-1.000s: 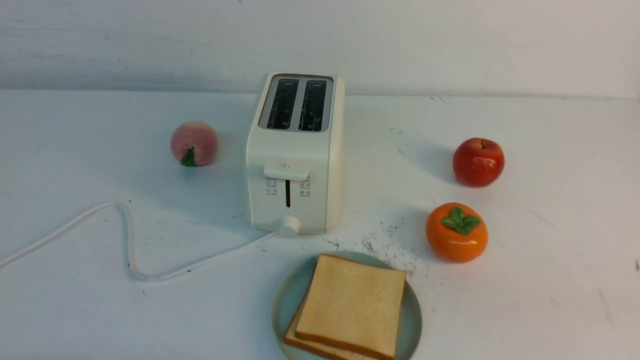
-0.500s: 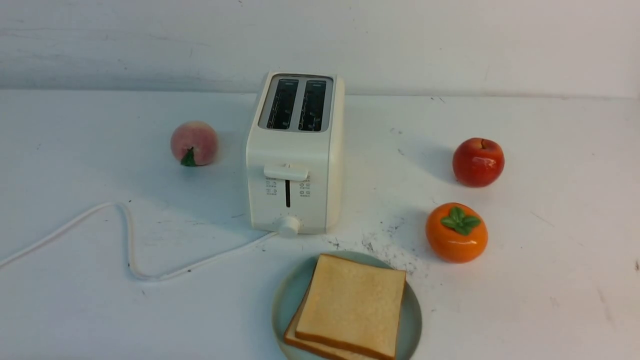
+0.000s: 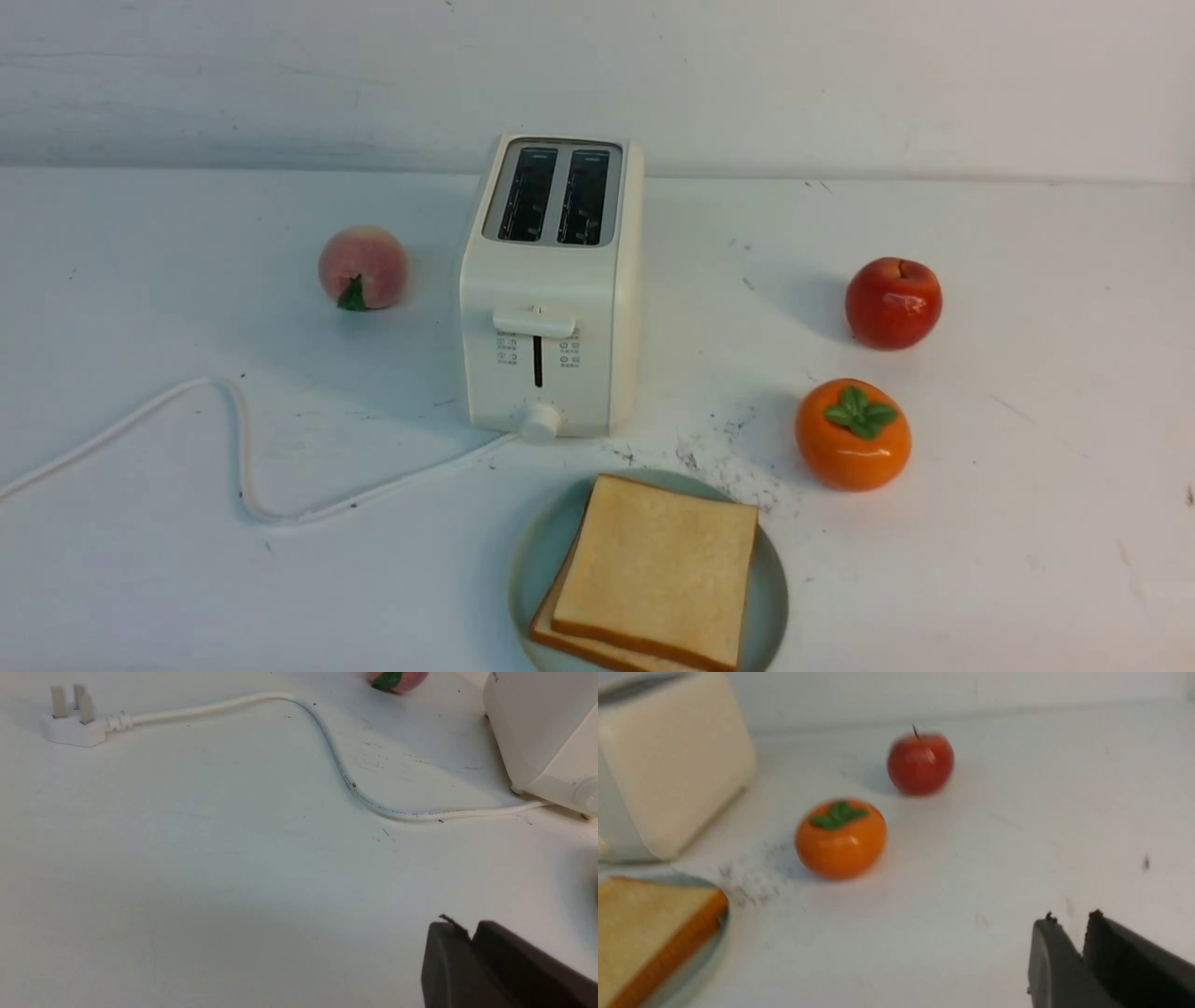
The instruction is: Take toasted bread from bread machine on white table place on plate.
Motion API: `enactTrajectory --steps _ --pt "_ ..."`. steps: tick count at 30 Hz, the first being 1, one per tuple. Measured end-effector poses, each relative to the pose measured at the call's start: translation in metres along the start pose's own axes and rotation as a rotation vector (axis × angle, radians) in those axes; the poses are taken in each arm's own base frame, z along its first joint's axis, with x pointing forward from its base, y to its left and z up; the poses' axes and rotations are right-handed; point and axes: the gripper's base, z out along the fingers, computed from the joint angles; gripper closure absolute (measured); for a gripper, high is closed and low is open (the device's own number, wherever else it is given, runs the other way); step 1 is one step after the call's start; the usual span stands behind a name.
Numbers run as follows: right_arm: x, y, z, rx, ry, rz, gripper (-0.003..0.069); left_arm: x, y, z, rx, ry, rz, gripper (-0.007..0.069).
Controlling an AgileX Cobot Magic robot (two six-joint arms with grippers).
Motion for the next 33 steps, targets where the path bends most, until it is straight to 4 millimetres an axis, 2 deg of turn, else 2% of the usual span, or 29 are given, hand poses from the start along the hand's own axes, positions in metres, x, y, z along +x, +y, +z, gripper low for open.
enactTrajectory --steps 2,33 --pt "0.0069 -0.0013 -0.0027 0.013 0.058 0.001 0.0545 0.0 0.0 0.0 0.0 0.0 0.0 0.0557" --pt "0.0066 -0.0025 -0.0073 0.025 0.041 -0.021 0.0519 0.0003 0.0001 0.0 -0.001 0.003 0.0 0.0533"
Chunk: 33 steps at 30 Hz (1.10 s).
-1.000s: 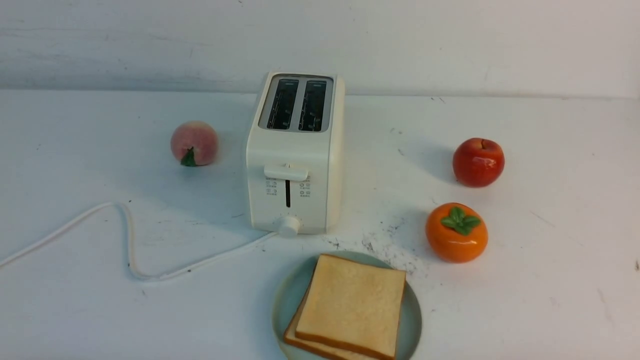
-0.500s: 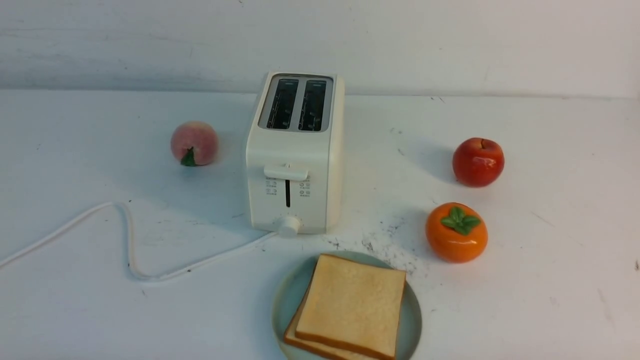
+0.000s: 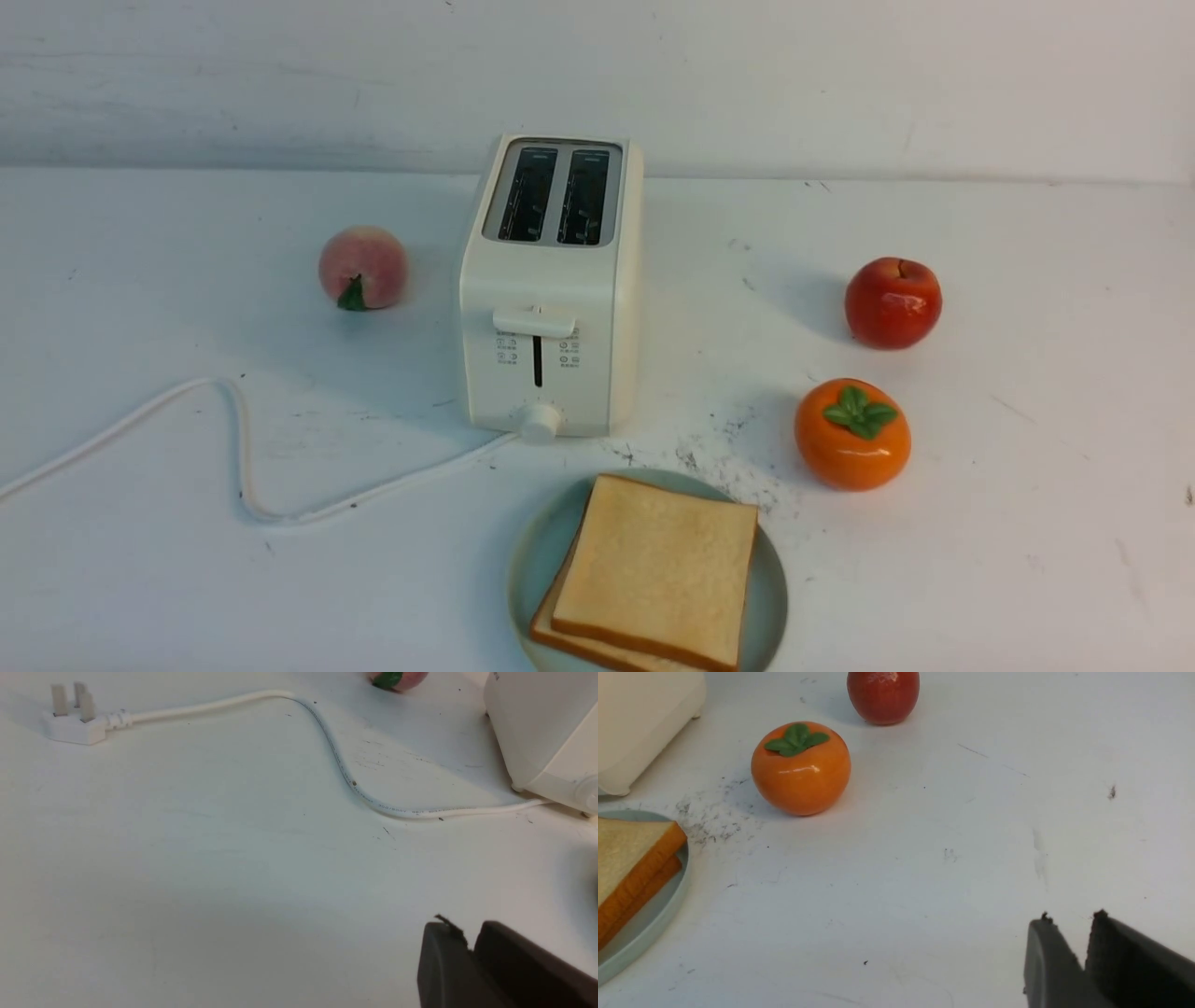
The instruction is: Take toasted bread from bread machine on white table place on plate.
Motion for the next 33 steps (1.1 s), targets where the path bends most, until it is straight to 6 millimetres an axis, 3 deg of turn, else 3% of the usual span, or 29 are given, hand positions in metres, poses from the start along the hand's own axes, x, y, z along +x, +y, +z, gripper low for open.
enactTrajectory --steps 33 --pt "-0.0001 0.0001 0.0 -0.001 0.0 0.005 0.0498 0.0 0.0 0.0 0.0 0.0 0.0 0.0508"
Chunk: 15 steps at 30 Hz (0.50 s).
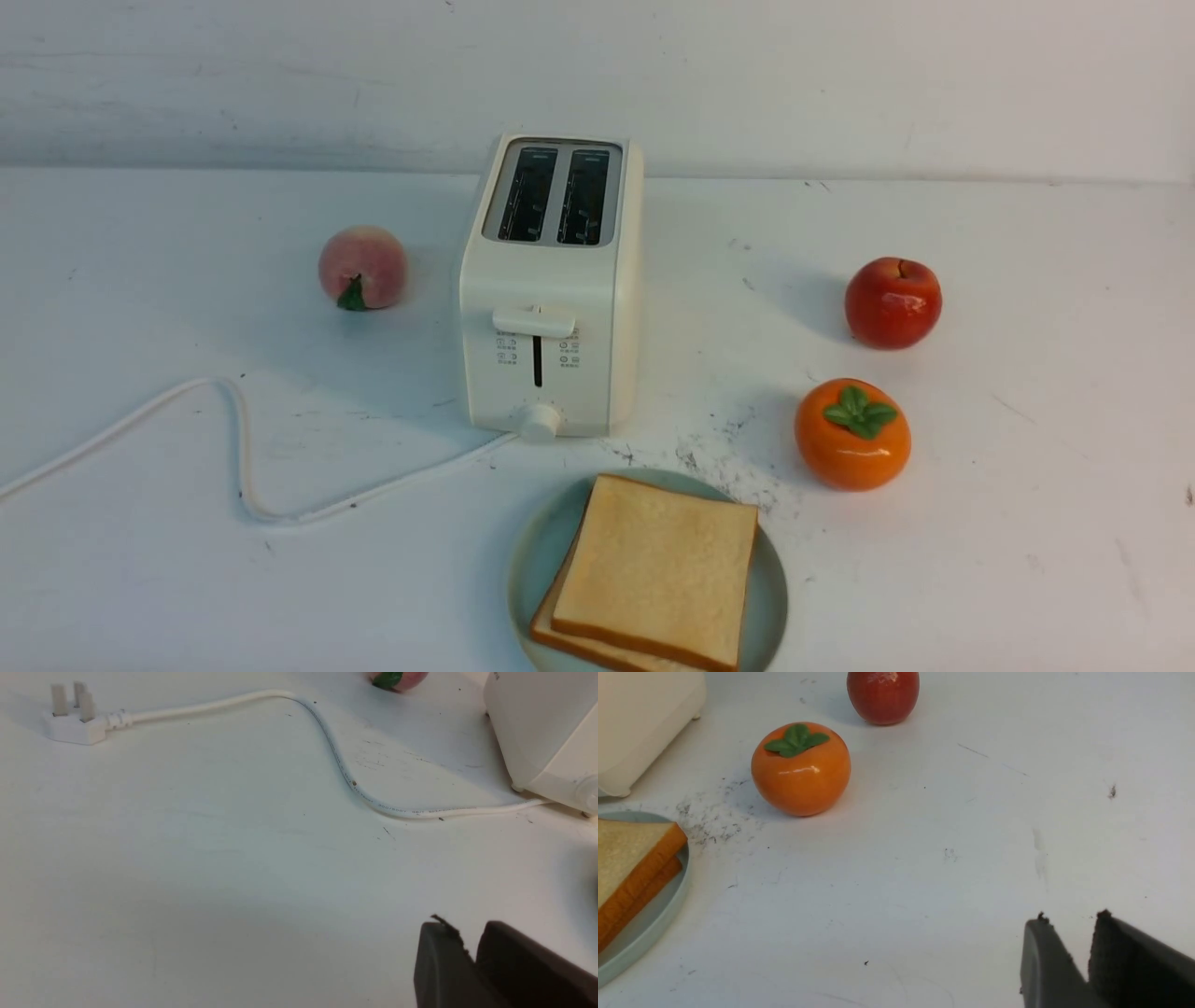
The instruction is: Take toasted bread from bread machine on white table place on plate.
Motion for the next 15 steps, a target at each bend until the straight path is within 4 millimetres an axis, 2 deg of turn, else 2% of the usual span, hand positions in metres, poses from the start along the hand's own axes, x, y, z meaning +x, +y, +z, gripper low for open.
enactTrajectory --steps 15 --pt "0.0 0.0 0.0 0.0 0.0 0.0 0.048 0.0 0.0 0.0 0.0 0.0 0.0 0.0491"
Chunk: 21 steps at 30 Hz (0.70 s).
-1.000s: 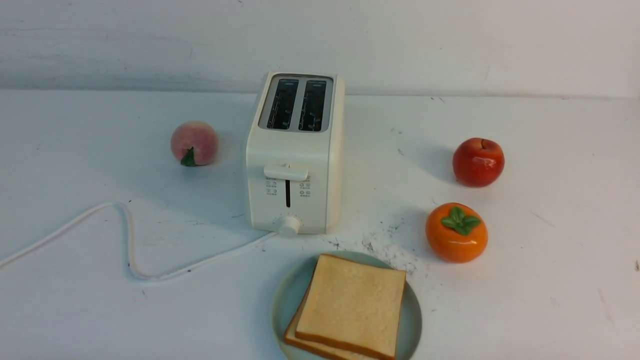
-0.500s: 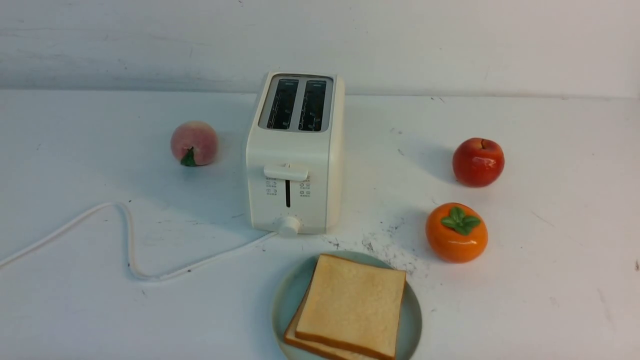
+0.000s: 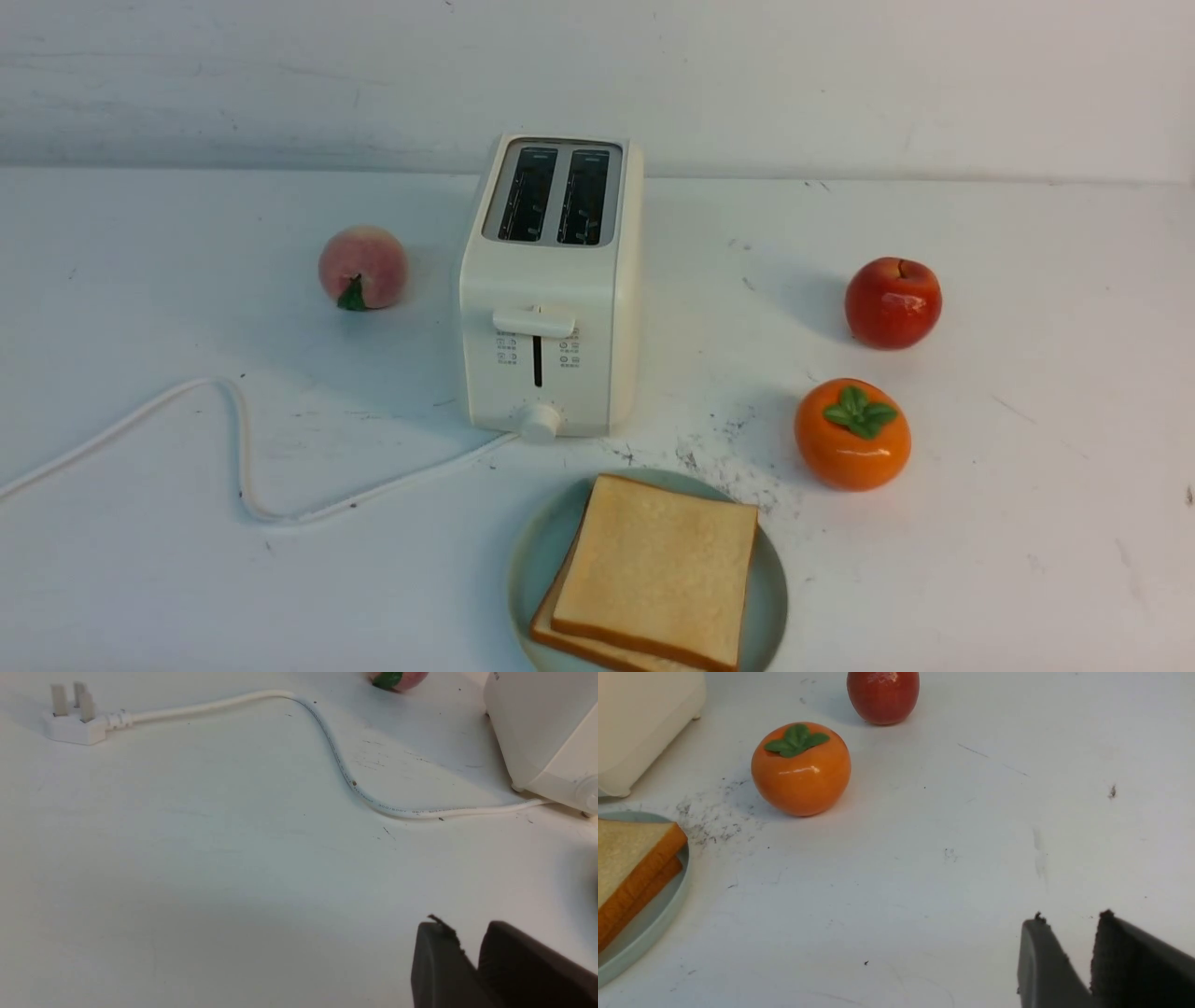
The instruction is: Take toasted bread from bread machine on white table place on plate.
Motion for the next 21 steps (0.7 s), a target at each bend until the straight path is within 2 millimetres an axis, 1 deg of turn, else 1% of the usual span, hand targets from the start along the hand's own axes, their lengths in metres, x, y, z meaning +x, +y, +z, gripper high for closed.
enactTrajectory --steps 21 --pt "0.0 0.0 0.0 0.0 0.0 0.0 0.0451 0.0 0.0 0.0 0.0 0.0 0.0 0.0479"
